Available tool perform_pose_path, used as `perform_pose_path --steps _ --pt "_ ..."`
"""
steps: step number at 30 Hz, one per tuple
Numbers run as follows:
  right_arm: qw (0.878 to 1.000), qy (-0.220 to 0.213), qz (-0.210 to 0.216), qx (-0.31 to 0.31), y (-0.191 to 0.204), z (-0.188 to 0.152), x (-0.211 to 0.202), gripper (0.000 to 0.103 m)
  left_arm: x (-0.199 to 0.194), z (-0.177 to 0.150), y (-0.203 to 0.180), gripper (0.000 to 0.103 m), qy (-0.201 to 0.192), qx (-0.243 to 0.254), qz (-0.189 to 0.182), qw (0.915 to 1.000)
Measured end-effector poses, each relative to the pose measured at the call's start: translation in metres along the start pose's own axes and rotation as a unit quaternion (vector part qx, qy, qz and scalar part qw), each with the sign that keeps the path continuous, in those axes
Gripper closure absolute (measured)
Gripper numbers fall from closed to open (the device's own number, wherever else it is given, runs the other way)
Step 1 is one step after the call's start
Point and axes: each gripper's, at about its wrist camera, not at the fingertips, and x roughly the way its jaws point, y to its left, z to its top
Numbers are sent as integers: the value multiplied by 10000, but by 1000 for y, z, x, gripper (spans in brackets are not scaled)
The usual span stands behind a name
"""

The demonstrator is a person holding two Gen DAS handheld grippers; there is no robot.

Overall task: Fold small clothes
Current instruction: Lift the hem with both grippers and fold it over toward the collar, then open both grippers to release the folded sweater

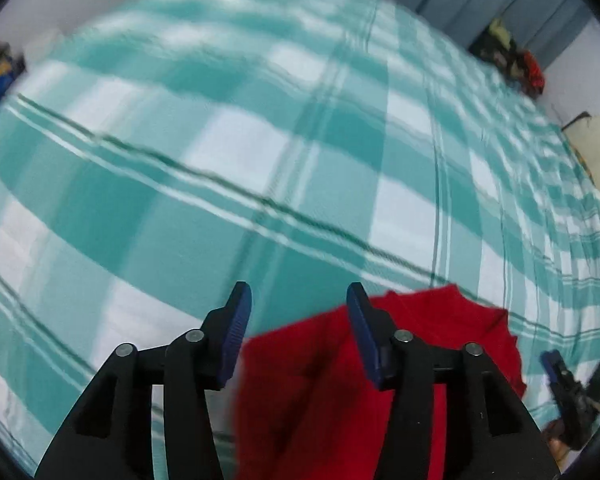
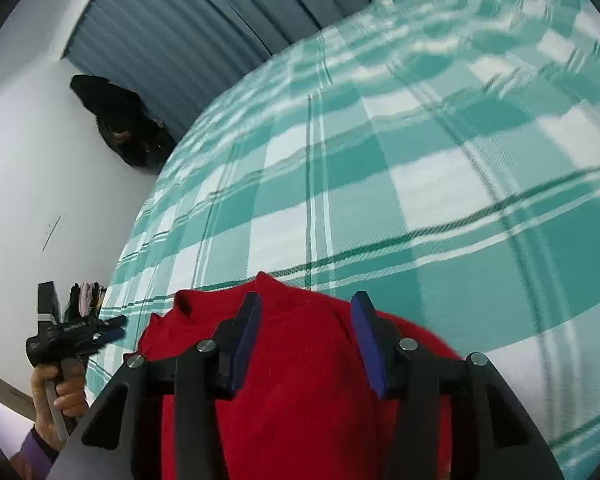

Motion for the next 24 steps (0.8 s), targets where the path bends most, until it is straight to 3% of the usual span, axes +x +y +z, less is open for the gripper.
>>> perform_pose_path --steps 3,5,7,8,10,11,14,16,17,18,20,22,23,24 --pt "9974 33 76 -721 20 -16 -31 55 -36 -28 -6 47 -371 554 -162 9976" --pt "9928 223 388 -1113 33 -40 -46 54 -44 -59 -23 45 -181 1170 -640 9909" --pt "9882 400 479 -1403 38 -65 -49 50 -36 -87 -38 41 51 1564 -849 9840" --pt "9854 548 430 -1556 38 -79 -44 47 -19 -105 -49 38 214 1816 -741 9803" --pt "9805 1079 31 -1643 24 -104 -11 47 25 -121 -59 36 627 1984 -124 9780" --pt "9771 1374 -202 -1610 15 -112 6 49 36 -121 -60 33 643 1980 -15 9781" --pt "9765 1193 -456 -1737 20 -108 -4 50 23 -109 -60 35 423 1678 147 9848" --pt "9793 874 -141 -1818 34 -103 -40 50 -5 -106 -54 33 234 1490 -187 9884" --pt "9789 740 99 -1902 39 -105 -59 50 -19 -110 -51 26 108 1521 -295 9879" --pt "9782 730 191 -1933 41 -108 -67 50 -26 -114 -49 19 40 1556 -289 9874" --pt "9757 1014 461 -1887 34 -121 -65 50 -24 -126 -43 17 83 1718 -73 9851" --pt "9718 1671 260 -1644 6 -144 -41 58 -9 -139 -31 27 421 1798 428 9819" --pt "9730 1811 239 -1411 -16 -155 -37 75 -11 -146 -14 30 541 1629 489 9839" --pt "9785 1637 283 -1227 -28 -155 -48 79 -21 -146 -3 30 532 1416 387 9877"
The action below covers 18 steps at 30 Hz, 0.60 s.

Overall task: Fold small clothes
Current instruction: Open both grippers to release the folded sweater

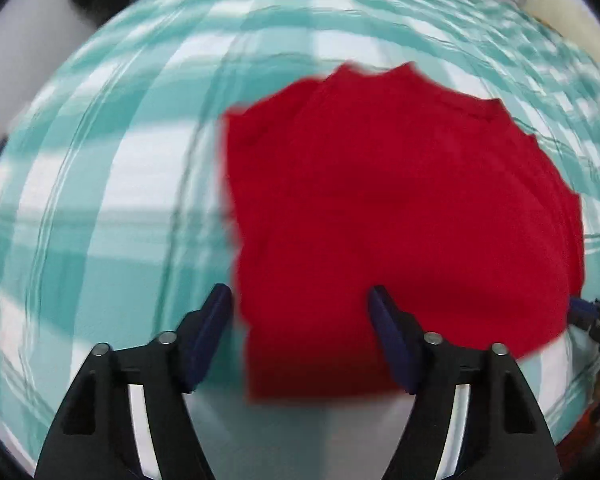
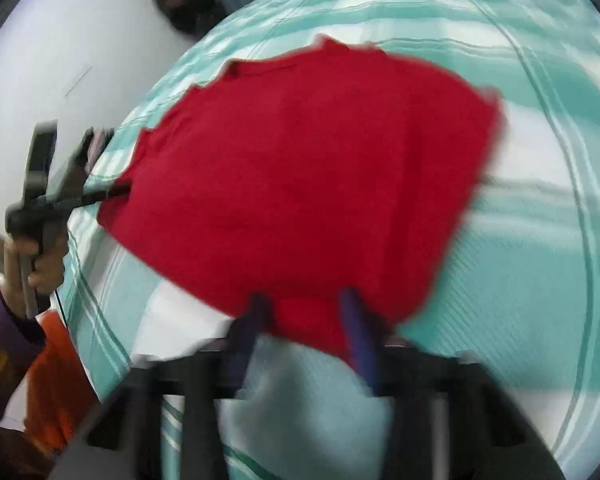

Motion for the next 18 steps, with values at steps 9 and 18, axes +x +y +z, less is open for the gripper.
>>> perform_pose_path --steps 9,18 --pt "9980 -412 -481 -67 -2 -23 -42 66 -26 -56 62 24 -159 -1202 -449 9916" --pt "9841 96 -1154 -1349 13 -20 -26 99 -17 -70 54 23 -180 -828 -92 9964"
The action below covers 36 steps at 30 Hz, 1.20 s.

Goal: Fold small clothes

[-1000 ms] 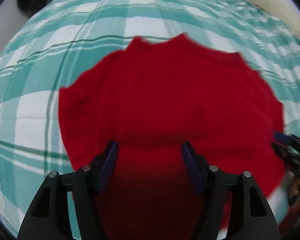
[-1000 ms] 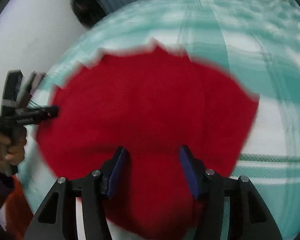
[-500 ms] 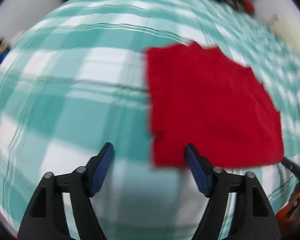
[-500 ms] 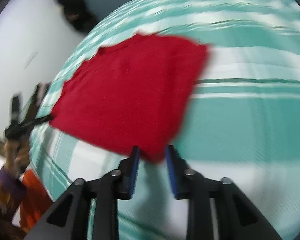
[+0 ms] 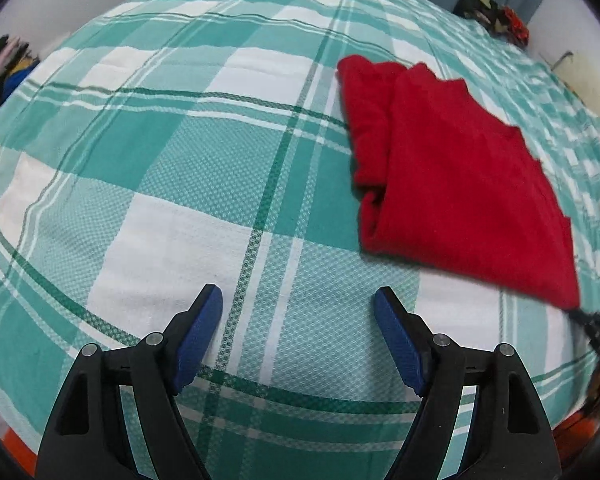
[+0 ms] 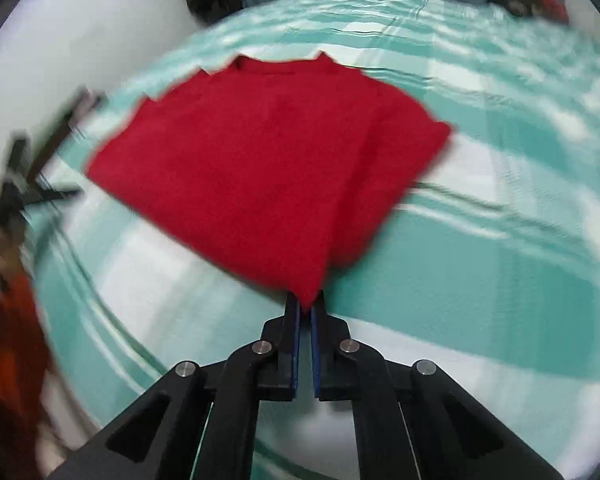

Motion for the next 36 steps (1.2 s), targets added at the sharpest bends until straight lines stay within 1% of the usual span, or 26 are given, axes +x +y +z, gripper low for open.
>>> perform_pose_path --steps 1,2,4,7,8,9,12,14,16,18,19,20,22,23,24,25,26,27,28,29,30,31,33,35,36 --pt "9999 57 -69 -74 -6 0 -2 99 1 -1 -1 22 -3 63 39 10000" --pt "9999 122 -46 -84 -9 0 -2 103 2 0 -3 21 -2 119 61 9999" --pt "9990 366 -154 -185 -11 -2 1 102 2 -1 -3 21 -4 225 82 9997" --pt "9985 317 -445 -64 -15 -7 -10 99 -5 -1 4 21 55 121 34 9999" --pt "9981 247 -551 72 -16 -9 -17 99 -9 0 9 21 34 5 -60 10000" --pt "9982 67 -562 189 -15 -8 -28 99 -13 2 13 21 14 -105 -187 9998" --pt "9984 -472 -261 180 4 5 -51 99 -13 14 17 21 2 -298 -431 9986" --pt "9971 -746 -94 129 19 21 -53 98 -10 25 14 21 4 -364 -490 9981" --pt "9962 -836 104 237 27 34 -38 87 -7 38 9 20 -9 -397 -658 9970" --pt "9958 -730 203 520 26 34 -12 36 2 53 3 15 41 -434 -815 9957" --pt "9957 -539 168 738 20 30 8 34 6 59 1 15 88 -439 -861 9953" --pt "9952 -323 142 909 15 22 26 35 13 68 -2 15 189 -421 -888 9950" --pt "9948 -563 -26 852 25 15 16 33 24 80 -9 15 314 -320 -883 9951" --pt "9950 -540 -99 834 30 13 8 32 30 86 -13 15 354 -232 -864 9954" --pt "9950 -547 -22 839 35 9 -4 32 37 92 -18 15 375 -155 -797 9960" --pt "9940 -660 129 860 40 4 -16 32 41 95 -22 16 393 -109 -748 9964" --pt "9926 -790 229 891 43 -1 -27 32 46 98 -26 22 404 -65 -704 9967" --pt "9911 -913 281 931 48 -9 -38 30 50 100 -31 31 407 -11 -694 9968" --pt "9903 -960 296 960 52 -14 -43 29 53 102 -36 38 433 35 -671 9968" --pt "9892 -1006 312 1023 56 -25 -49 29 55 103 -39 60 466 75 -662 9967" --pt "9883 -1021 297 1091 58 -31 -50 29 57 104 -44 88 561 90 -704 9959" --pt "9868 -1049 280 1198 60 -40 -53 29 57 106 -46 91 634 44 -747 9952" --pt "9819 -1156 285 1472 61 -58 -56 29 45 110 -56 93 564 -26 -369 9977" --pt "9769 -1279 319 1679 59 -71 -61 29 24 118 -75 94 386 -5 -84 9992" --pt "9737 -1370 337 1789 58 -77 -64 29 13 122 -87 94 284 64 -23 9996"
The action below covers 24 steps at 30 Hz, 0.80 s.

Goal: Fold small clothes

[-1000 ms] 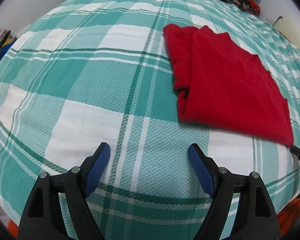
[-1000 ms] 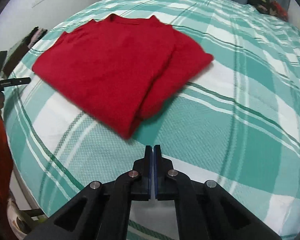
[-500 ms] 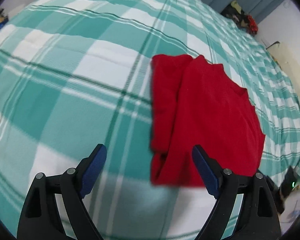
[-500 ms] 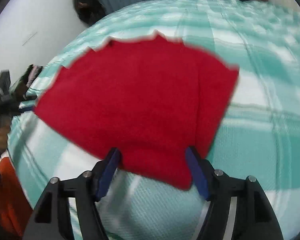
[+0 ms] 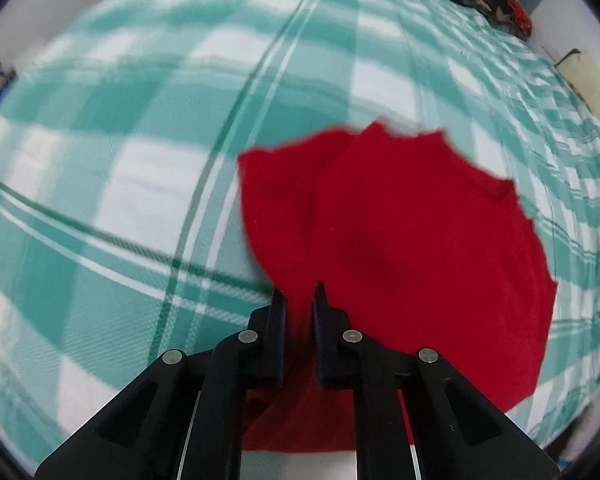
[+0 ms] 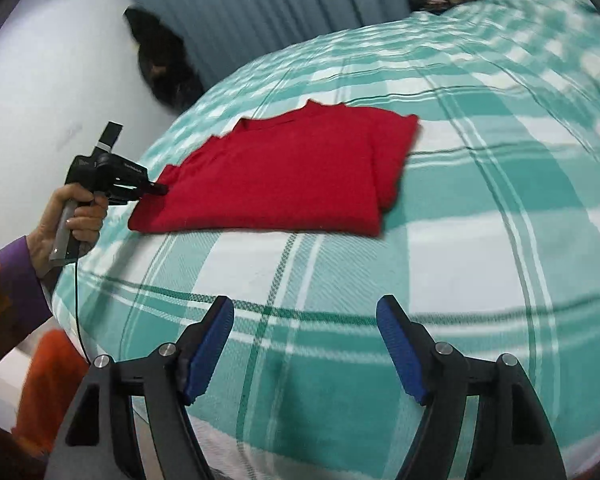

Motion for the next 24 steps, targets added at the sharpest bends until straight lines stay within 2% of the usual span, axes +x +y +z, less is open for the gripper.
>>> perform_pose_path --steps 1,4,7,10,11,12,14,16,17,19,20,21,23,24 --pt "10000 -69 17 50 -2 -1 -3 29 -12 3 -15 94 -121 107 21 9999" --pt "9996 -250 23 109 -10 1 -10 29 -56 6 -91 94 -585 713 -107 9957" --pt "9987 -434 -44 279 -24 5 -19 29 -77 -11 -183 94 -839 1428 -457 9851" --pt "9959 -586 -94 677 -46 4 -28 29 -60 -36 -250 94 -757 1901 -639 9768" --pt "9950 -612 -140 776 -53 3 -31 29 -40 -51 -277 93 -625 2052 -669 9744" --pt "9938 -643 -222 882 -60 2 -33 29 -22 -60 -292 86 -493 2153 -689 9729" --pt "9917 -660 -333 1048 -72 0 -36 29 24 -83 -318 76 116 2389 -573 9693" --pt "9889 -692 -499 1215 -84 -1 -39 29 39 -93 -321 76 526 2419 -421 9680" --pt "9873 -724 -555 1298 -89 0 -40 29 27 -98 -312 75 447 2377 -635 9682" --pt "9833 -798 -601 1519 -101 1 -43 29 -3 -98 -292 53 138 2303 -907 9688" --pt "9820 -809 -592 1603 -105 1 -44 29 -28 -93 -265 35 -173 2115 -1022 9719" --pt "9803 -805 -566 1710 -109 4 -43 29 -41 -87 -244 25 -412 1928 -1073 9745" --pt "9793 -754 -385 1837 -109 12 -39 29 -65 -73 -190 24 -910 1448 -976 9804" --pt "9789 -747 -97 1898 -105 21 -34 29 -69 -68 -171 27 -1033 1291 -803 9830"
